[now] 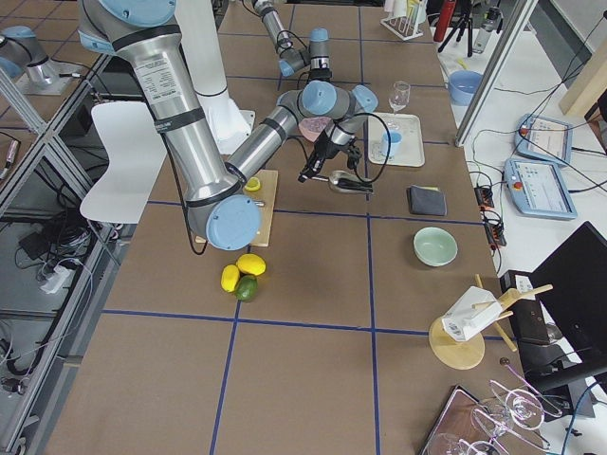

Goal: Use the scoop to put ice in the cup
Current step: 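Carry the empty scoop back toward its spot beside the bowl, then lower the scoop onto the table and open the right gripper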

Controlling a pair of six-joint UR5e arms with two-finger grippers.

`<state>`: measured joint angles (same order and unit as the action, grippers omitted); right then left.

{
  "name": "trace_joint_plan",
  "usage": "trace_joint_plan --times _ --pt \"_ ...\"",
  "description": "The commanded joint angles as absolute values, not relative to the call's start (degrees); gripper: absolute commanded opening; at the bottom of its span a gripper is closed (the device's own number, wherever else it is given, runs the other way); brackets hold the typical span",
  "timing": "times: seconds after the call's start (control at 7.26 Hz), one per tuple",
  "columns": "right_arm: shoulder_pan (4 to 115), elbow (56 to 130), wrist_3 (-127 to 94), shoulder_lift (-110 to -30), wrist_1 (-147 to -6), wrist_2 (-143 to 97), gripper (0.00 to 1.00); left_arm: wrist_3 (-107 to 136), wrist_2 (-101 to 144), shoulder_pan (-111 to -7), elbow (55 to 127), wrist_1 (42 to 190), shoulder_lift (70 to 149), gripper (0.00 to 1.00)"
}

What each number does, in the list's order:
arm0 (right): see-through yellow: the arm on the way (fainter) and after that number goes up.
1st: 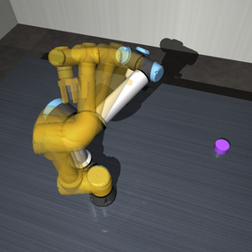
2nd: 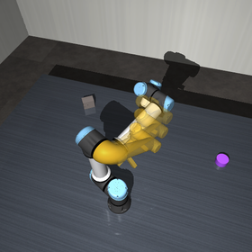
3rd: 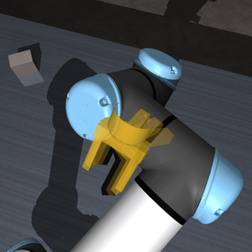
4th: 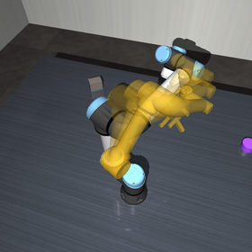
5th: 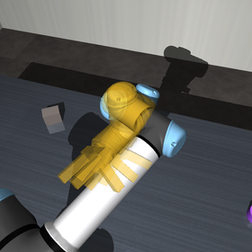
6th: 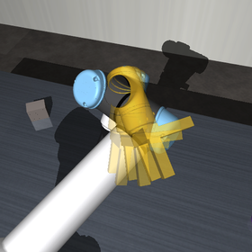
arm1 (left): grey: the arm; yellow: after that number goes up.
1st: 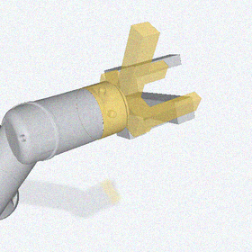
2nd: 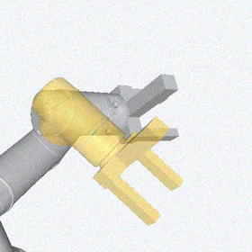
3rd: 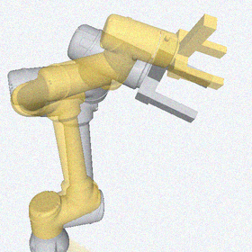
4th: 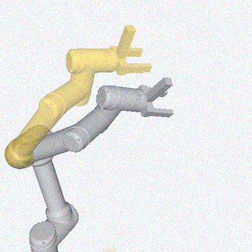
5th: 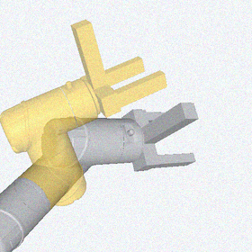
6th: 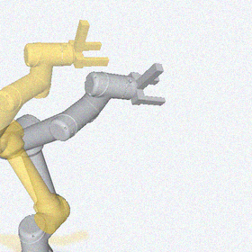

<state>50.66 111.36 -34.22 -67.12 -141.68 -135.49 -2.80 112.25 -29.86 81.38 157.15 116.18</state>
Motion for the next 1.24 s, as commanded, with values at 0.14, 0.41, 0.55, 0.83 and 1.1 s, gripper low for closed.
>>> trace_joint_plan --times 0.14,0.41,0.55,0.83,1.1 --pt "50.0 110.3 -36.1 -79.3 -122.3 -140.4 0.0 -1.8 112.2 -29.7 81.5 157.1 116.3 1.0" --pt "46.2 109.5 -39.3 -79.5 -120.4 -140.1 0.0 -1.7 112.2 -29.7 81.5 157.1 116.3 1.0" --pt "45.3 109.5 -39.3 -79.6 -119.7 -140.3 0.0 -1.7 112.2 -29.7 81.5 157.0 116.3 1.0" --pt "42.9 108.5 -39.3 -79.5 -119.0 -140.4 0.0 -1.7 112.2 -29.7 81.5 156.9 116.3 1.0" --pt "42.5 105.7 -39.5 -80.0 -113.6 -140.4 0.0 -1.8 112.1 -29.7 81.5 156.7 116.2 1.0"
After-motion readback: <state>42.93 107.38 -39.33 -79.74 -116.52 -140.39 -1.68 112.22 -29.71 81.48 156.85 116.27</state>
